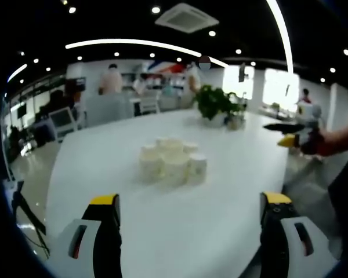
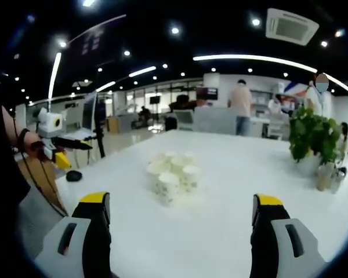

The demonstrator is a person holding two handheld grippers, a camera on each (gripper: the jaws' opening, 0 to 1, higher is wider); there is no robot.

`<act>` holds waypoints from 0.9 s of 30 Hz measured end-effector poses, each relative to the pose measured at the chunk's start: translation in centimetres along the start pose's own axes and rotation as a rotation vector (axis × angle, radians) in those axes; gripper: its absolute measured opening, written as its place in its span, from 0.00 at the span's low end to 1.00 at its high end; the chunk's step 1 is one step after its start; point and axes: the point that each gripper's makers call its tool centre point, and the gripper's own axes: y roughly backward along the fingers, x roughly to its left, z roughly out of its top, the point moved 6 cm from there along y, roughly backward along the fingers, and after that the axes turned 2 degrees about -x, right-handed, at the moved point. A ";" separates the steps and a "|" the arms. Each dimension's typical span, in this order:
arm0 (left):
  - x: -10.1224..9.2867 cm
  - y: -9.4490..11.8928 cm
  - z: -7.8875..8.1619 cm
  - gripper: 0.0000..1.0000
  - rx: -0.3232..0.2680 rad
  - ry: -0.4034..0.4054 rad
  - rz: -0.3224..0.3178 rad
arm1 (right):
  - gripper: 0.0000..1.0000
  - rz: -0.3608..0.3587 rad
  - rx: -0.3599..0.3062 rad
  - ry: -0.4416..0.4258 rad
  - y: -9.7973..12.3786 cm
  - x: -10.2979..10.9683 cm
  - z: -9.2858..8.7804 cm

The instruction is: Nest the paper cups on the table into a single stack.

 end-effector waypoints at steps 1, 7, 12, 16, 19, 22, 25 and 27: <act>0.0 0.0 0.0 0.99 0.000 -0.001 -0.001 | 1.00 0.002 0.000 0.000 -0.1 0.0 0.1; -0.1 -0.3 0.1 0.99 0.001 -0.007 -0.007 | 1.00 0.007 -0.001 -0.006 -0.2 0.1 0.1; -0.3 -0.5 0.0 0.99 0.009 -0.013 -0.017 | 1.00 0.011 0.004 -0.004 -0.1 0.2 -0.3; -0.3 -0.5 0.0 0.99 0.011 -0.021 -0.013 | 1.00 0.005 0.005 -0.020 0.0 0.3 -0.5; -0.3 -0.5 0.0 0.99 0.014 -0.015 -0.009 | 1.00 0.008 0.007 -0.025 0.1 0.4 -0.5; -0.2 -0.5 0.3 0.99 0.001 -0.016 -0.005 | 1.00 0.019 0.006 0.002 0.1 0.6 0.2; -0.2 -0.5 0.5 0.99 0.001 -0.023 -0.006 | 0.99 0.042 0.004 0.037 -0.1 0.9 1.7; -0.3 -0.5 0.5 0.99 0.001 -0.026 -0.005 | 0.97 0.041 -0.014 0.099 -0.1 0.8 2.8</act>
